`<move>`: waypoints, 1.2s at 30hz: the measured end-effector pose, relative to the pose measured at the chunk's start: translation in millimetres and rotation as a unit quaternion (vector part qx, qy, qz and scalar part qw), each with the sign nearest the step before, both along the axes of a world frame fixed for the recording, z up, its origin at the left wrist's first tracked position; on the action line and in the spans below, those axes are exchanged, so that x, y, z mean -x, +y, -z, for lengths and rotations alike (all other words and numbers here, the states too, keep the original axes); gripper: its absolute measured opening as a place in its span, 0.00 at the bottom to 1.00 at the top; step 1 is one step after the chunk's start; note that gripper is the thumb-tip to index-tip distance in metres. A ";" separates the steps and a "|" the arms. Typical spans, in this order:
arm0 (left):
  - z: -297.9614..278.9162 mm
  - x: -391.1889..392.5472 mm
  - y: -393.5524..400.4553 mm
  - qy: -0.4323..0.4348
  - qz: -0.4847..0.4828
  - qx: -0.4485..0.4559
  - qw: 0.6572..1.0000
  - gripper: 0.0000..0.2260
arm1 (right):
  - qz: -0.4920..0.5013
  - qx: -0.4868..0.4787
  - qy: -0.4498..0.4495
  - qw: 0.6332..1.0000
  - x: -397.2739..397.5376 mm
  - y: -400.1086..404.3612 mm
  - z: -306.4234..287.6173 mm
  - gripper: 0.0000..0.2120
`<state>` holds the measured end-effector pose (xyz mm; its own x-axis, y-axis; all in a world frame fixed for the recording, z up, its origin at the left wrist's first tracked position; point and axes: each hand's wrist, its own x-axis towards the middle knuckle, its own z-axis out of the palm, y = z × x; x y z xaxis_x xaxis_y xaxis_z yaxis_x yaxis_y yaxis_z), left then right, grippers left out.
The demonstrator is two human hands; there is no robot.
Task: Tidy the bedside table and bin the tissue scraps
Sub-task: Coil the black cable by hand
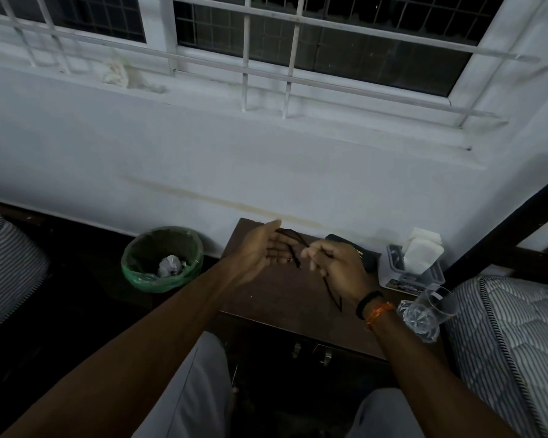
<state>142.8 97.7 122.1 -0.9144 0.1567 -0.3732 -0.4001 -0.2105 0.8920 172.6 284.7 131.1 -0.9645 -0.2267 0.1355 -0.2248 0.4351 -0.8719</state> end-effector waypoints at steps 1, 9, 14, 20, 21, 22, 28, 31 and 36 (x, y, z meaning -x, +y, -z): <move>0.7 -0.6 -2.1 0.000 -0.006 -0.039 0.999 0.16 | -0.019 -0.046 0.005 0.999 -1.0 2.0 1.1 0.11; 1.0 -3.2 -3.4 -0.017 -0.014 -0.180 0.983 0.10 | -0.085 -0.153 -0.071 0.982 4.2 12.2 18.6 0.10; 6.1 -7.6 1.3 0.003 0.058 -0.120 0.991 0.10 | -0.077 -0.215 -0.122 0.966 21.9 21.4 17.9 0.11; 14.8 -13.1 8.9 0.037 0.146 0.034 0.988 0.11 | -0.041 -0.281 -0.147 0.948 47.1 16.7 11.3 0.07; 17.4 -13.4 10.0 0.038 0.158 0.063 0.985 0.12 | -0.034 -0.278 -0.154 0.948 50.0 13.6 7.7 0.06; 20.2 -14.3 11.6 0.035 0.171 0.089 0.981 0.13 | -0.026 -0.269 -0.162 0.949 52.5 10.1 3.1 0.05; 35.0 -11.8 21.1 0.025 0.215 0.172 0.961 0.12 | -0.021 -0.186 -0.252 0.949 58.2 -17.3 -16.6 0.03; 40.6 -8.2 22.6 0.032 0.141 0.151 0.978 0.10 | 0.006 -0.113 -0.256 0.960 51.5 -28.0 -22.3 0.06; 43.2 -6.3 12.7 -0.002 0.004 -0.073 0.997 0.13 | 0.044 -0.026 -0.223 0.973 26.9 -35.9 -20.8 0.03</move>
<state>149.1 110.4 78.9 -0.9111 0.2173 -0.3502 -0.4066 -0.3348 0.8501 145.7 248.8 151.9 -0.9409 -0.1355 -0.3104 0.2114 0.4810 -0.8508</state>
